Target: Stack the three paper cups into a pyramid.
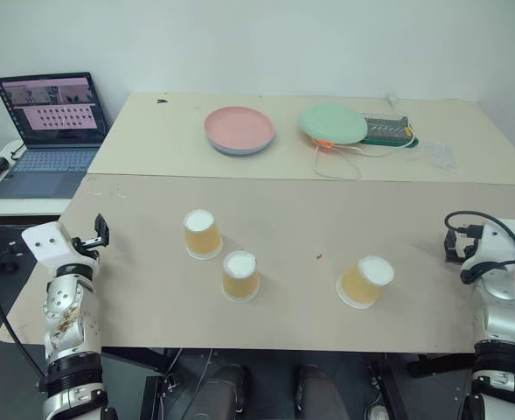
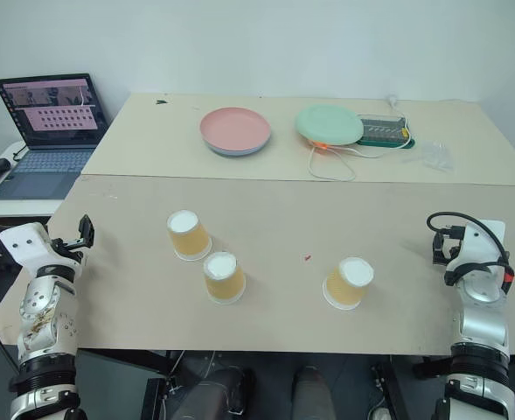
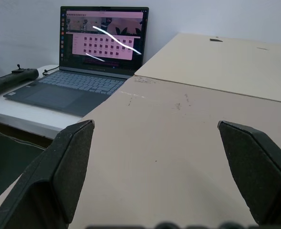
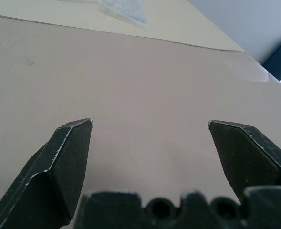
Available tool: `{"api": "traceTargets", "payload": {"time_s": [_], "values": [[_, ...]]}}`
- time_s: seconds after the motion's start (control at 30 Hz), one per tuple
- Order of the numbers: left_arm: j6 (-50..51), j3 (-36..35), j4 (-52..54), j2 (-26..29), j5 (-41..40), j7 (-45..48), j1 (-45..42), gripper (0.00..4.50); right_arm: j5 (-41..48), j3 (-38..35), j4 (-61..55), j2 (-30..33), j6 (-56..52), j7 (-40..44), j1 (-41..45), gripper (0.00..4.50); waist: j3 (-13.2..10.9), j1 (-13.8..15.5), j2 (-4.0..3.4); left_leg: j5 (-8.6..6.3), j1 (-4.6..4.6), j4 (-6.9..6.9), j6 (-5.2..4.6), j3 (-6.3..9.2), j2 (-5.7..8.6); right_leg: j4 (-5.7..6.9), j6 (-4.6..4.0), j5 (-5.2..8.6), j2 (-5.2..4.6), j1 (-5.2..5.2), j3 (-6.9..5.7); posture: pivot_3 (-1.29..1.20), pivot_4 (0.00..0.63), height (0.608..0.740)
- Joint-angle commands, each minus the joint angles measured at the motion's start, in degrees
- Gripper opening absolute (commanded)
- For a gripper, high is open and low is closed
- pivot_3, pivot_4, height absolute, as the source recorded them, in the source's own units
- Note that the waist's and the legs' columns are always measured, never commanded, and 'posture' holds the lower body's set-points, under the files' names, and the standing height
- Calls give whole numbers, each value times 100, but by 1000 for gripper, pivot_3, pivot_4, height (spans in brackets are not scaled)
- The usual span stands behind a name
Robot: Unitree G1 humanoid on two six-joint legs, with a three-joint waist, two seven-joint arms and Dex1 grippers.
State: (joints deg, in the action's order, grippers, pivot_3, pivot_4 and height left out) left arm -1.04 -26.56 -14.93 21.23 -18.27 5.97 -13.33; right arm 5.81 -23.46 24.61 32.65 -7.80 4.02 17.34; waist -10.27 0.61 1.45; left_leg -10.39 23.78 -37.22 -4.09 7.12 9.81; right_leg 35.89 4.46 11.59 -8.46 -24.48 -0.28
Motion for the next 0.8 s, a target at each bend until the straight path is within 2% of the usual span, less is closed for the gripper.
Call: {"api": "traceTargets", "payload": {"time_s": [0.03, 0.13, 0.23, 0.33, 0.57, 0.8], "values": [[13, -44, 297, 83, -118, 137, -39, 4412, 20, -106, -168, 146, 169, -17, 109, 4500, 0, 0, 0, 0, 0, 0, 0, 0, 0, 0, 0, 0, 0, 0, 0, 0, 150, 729], [319, -39, 646, 225, -401, 500, -6, 4412, 67, -160, -203, 272, 125, 61, 200, 4500, 0, -3, 0, 0, 0, 0, 0, 0, 0, 0, 0, 0, 0, 0, 0, 0, 150, 729], [825, 20, 1387, 459, -771, 937, 122, 4412, 339, -278, -387, 516, 16, 506, 334, 4500, -4, -10, -6, 0, 1, 0, 0, -1, 1, 0, 0, 0, 0, -2, 1, 0, 150, 729], [1479, 151, 2263, 790, -1192, 1366, 278, 4412, 737, -250, -870, 847, -153, 1248, 425, 4500, -8, -28, -15, 0, 1, 3, 0, -6, -2, -2, 0, 0, 2, -3, 6, 0, 150, 729], [3299, 258, 4263, 1713, -2876, 2276, 860, 4412, 2180, -38, -2664, 1624, -1266, 3253, 578, 4500, -11, -95, -28, 0, -1, 21, 0, -10, -17, -5, 1, 2, 10, -9, 11, 0, 150, 729], [4045, 547, 5177, 2337, -3656, 2987, 1327, 4412, 3627, 167, -3959, 1907, -2199, 4624, 696, 4500, -17, -96, -39, -4, 0, 27, 5, -21, -30, -9, -6, 5, 13, -13, 21, 0, 150, 729]]}}
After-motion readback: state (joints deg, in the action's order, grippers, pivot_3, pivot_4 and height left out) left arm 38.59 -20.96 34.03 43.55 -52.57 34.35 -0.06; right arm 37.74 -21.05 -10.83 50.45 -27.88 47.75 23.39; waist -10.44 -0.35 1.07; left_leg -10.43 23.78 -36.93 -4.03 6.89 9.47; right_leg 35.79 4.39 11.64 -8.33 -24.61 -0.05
